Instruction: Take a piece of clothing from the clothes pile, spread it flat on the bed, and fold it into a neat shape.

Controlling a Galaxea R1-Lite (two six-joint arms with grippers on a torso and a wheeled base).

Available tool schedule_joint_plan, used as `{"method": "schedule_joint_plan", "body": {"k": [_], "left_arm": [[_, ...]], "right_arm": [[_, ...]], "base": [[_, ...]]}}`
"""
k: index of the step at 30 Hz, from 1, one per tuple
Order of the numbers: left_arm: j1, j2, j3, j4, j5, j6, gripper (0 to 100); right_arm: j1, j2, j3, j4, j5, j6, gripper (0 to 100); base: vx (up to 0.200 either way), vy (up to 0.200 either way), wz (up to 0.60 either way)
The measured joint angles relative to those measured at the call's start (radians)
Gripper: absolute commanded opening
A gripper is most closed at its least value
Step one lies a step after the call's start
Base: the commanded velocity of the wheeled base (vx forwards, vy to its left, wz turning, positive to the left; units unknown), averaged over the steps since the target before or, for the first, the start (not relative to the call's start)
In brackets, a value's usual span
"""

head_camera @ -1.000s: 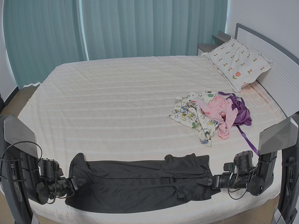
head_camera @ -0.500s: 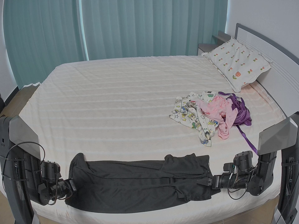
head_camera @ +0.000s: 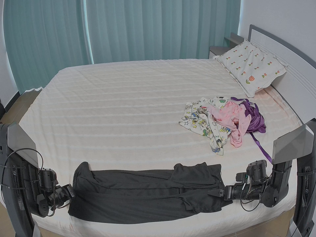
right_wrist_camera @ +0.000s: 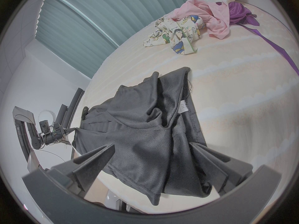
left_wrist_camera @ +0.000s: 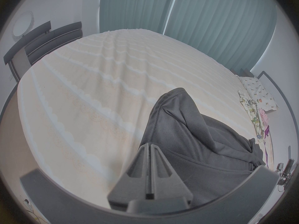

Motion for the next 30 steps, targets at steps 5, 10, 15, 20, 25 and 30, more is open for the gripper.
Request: {"method": "schedule_joint_plan", "body": {"k": [5, 10, 15, 20, 25, 30], "left_arm": [[0.001, 0.023, -0.001, -0.003, 0.001, 0.016, 0], [0.001, 0.044, 0.004, -0.003, 0.020, 0.045, 100], [0.004, 0.040, -0.001, -0.021, 0.036, 0.010, 100], [0.011, 0.005, -0.029, -0.022, 0.064, -0.054, 100], [0.011, -0.041, -0.100, -0.023, 0.064, -0.084, 100], [-0.010, -0.060, -0.201, 0.029, 0.064, -0.089, 100]], "right_arm": [[0.000, 0.004, 0.003, -0.025, 0.000, 0.000, 100], [0.001, 0.014, 0.008, -0.046, -0.001, 0.001, 100], [0.001, 0.019, 0.009, -0.047, -0.001, 0.002, 100], [0.006, 0.023, 0.010, -0.047, -0.001, 0.002, 100], [0.011, 0.026, 0.010, -0.047, -0.001, 0.004, 100], [0.013, 0.028, 0.009, -0.047, -0.001, 0.005, 100]], "base": [[0.000, 0.000, 0.00], [0.000, 0.000, 0.00], [0.000, 0.000, 0.00], [0.000, 0.000, 0.00], [0.000, 0.000, 0.00], [0.000, 0.000, 0.00]]}}
